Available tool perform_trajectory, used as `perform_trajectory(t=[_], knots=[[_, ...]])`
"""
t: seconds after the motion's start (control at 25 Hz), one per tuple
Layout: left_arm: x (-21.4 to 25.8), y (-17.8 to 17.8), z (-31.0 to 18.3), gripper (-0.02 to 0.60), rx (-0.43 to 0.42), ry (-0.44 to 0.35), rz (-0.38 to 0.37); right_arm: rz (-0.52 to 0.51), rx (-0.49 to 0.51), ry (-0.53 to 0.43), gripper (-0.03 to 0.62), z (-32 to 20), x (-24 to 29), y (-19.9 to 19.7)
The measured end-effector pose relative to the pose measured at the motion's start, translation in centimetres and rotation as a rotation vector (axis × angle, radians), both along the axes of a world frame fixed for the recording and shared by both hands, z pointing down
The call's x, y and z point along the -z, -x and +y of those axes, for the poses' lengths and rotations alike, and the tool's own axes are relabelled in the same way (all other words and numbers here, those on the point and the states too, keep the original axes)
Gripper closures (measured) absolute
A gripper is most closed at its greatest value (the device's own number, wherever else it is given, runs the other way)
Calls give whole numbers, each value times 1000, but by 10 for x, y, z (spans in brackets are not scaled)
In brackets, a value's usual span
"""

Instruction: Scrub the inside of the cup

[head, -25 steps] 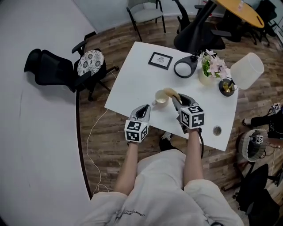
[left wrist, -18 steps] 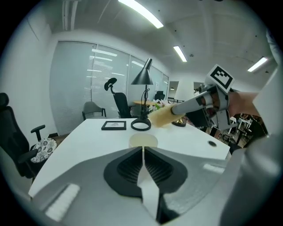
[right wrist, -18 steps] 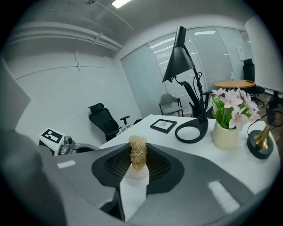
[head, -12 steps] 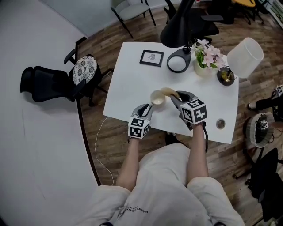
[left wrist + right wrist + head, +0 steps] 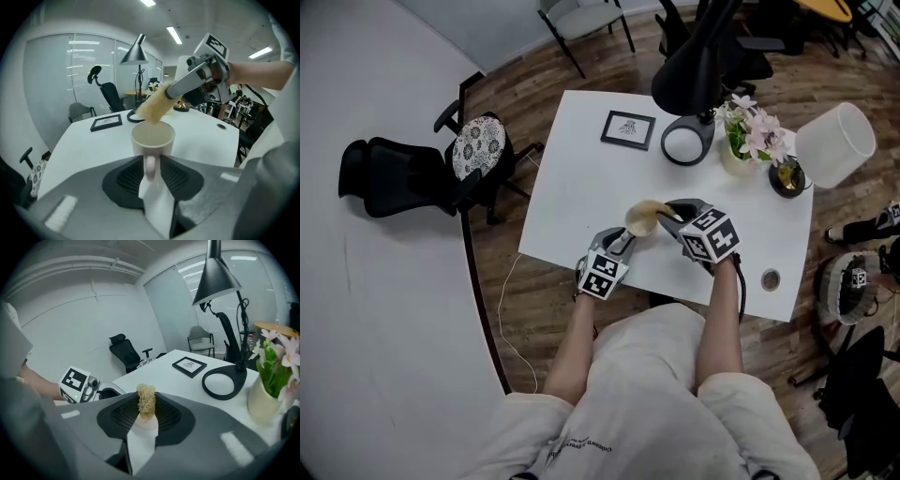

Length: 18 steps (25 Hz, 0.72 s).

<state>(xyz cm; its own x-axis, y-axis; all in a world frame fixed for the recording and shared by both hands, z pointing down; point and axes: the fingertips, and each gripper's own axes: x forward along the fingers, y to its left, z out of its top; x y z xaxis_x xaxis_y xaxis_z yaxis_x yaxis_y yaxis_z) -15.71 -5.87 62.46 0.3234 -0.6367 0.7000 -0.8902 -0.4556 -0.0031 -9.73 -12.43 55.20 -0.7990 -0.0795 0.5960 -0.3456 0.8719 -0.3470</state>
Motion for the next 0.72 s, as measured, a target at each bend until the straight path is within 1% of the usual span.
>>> perform_trajectory(t=[0.08, 0.16, 0.24, 0.32, 0.44, 0.6, 0.72], knots=[[0, -7, -4, 497, -49, -15, 5, 25, 51, -11, 474, -2, -3, 5], [0, -12, -10, 525, -70, -30, 26, 51, 78, -26, 474, -6, -4, 6], [1, -18, -18, 526, -90, -38, 49, 78, 92, -43, 474, -10, -4, 3], [3, -29, -24, 527, -131, -33, 66, 107, 90, -51, 474, -12, -5, -6], [3, -55, -31, 527, -224, -35, 80, 166, 84, -55, 476, -11, -7, -31], [9, -90, -42, 528, -354, -46, 74, 330, 118, -90, 476, -2, -12, -71], [13, -118, -40, 527, -471, -45, 91, 411, 116, -95, 476, 7, -19, -93]])
